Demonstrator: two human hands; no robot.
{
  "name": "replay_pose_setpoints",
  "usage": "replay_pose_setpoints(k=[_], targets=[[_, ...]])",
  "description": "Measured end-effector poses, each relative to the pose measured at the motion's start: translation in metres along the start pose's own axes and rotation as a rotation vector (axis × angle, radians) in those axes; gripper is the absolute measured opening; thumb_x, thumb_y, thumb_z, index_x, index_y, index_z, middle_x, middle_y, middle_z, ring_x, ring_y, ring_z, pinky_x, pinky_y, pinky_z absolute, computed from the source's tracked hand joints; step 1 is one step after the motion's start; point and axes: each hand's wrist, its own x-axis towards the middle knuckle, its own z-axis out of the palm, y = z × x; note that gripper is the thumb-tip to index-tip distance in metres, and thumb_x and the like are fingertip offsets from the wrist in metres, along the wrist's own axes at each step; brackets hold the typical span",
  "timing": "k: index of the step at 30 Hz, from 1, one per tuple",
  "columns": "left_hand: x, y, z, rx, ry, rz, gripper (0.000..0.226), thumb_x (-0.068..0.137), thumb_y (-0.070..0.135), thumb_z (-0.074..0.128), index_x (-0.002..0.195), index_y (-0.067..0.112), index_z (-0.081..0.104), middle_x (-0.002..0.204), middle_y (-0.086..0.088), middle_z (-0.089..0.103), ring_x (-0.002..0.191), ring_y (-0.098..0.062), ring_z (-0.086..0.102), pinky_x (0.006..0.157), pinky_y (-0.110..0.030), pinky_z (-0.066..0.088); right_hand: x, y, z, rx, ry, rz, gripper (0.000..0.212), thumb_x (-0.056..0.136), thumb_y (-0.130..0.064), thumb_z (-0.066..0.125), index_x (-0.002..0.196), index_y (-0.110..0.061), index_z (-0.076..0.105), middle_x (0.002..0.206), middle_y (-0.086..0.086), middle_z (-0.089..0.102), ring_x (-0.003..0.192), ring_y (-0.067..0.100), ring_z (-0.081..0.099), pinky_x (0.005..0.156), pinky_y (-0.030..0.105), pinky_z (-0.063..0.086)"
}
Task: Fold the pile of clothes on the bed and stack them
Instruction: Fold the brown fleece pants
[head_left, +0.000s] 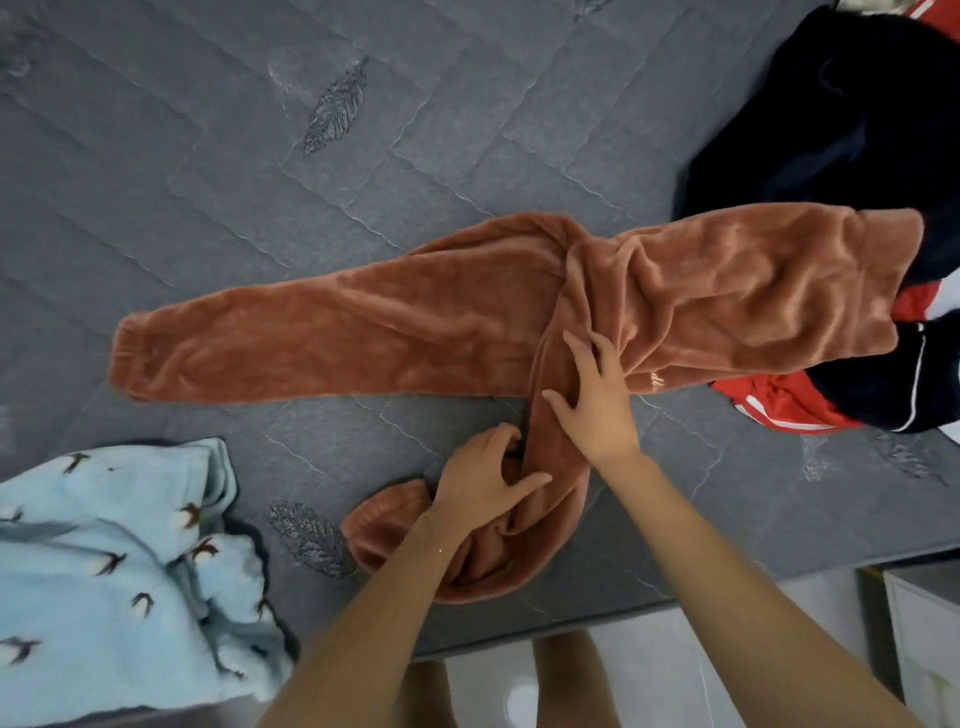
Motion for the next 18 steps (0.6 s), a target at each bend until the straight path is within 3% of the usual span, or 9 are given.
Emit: replay_pose_setpoints(k=[3,6,9,14,16,18], targets=[[-0.015,-0.012,0.001,0.141,-0.183,-0.021,0.059,0.080,0.059,0.066,0.118,0.018,0.049,0.113,0.001,0.060,0.102,-0.017,0.057,0.087,-0.031,0.044,-0.009,-0.005,0.004,0.106,0.012,0.075,0.072,0.088,-0.008,0.066,0.149,-0.020,0.031,0.148,0.004,0.026,0.121,0.020,0.047,0.093,0.024,0.043],[-0.023,-0.020,-0.009,0.196,-0.232,-0.055,0.032,0.093,0.039,0.058,0.114,0.016,0.050,0.109,-0.003,0.064,0.101,-0.023,0.061,0.084,-0.035,0.046,-0.002,-0.020,0.003,0.122,0.043,0.089,0.073,0.088,-0.003,0.063,0.150,-0.024,0.030,0.143,0.003,0.031,0.107,0.018,0.051,0.085,0.025,0.045],[-0.021,-0.029,-0.033,0.096,-0.081,-0.154,0.016,0.099,0.024,0.048,0.110,0.015,0.055,0.103,-0.006,0.066,0.097,-0.027,0.063,0.081,-0.041,0.048,0.012,-0.039,-0.001,0.163,0.102,0.063,0.069,0.087,0.002,0.060,0.148,-0.021,0.035,0.137,0.004,0.035,0.103,0.011,0.049,0.086,0.016,0.038],[-0.012,-0.048,-0.095,-0.083,0.416,-0.253,0.014,0.099,0.025,0.051,0.104,0.017,0.062,0.094,-0.002,0.069,0.090,-0.025,0.064,0.079,-0.041,0.050,0.033,-0.063,0.000,0.236,0.144,0.035,0.056,0.088,0.002,0.058,0.141,-0.010,0.044,0.140,0.010,0.038,0.125,0.018,0.046,0.092,-0.006,0.019],[-0.008,-0.053,-0.114,-0.127,0.510,-0.217,0.011,0.098,0.020,0.054,0.101,0.015,0.063,0.094,0.000,0.068,0.090,-0.022,0.063,0.080,-0.036,0.049,0.035,-0.072,0.006,0.213,0.070,-0.025,0.052,0.089,-0.003,0.061,0.138,-0.007,0.047,0.142,0.011,0.039,0.129,0.023,0.044,0.100,0.002,0.021],[-0.004,-0.056,-0.125,-0.105,0.512,-0.192,0.012,0.097,0.020,0.057,0.102,0.013,0.066,0.097,0.001,0.069,0.093,-0.019,0.063,0.083,-0.032,0.048,0.034,-0.078,0.015,0.164,-0.016,-0.105,0.052,0.088,-0.010,0.066,0.137,-0.008,0.049,0.143,0.010,0.041,0.132,0.024,0.041,0.111,0.018,0.025]])
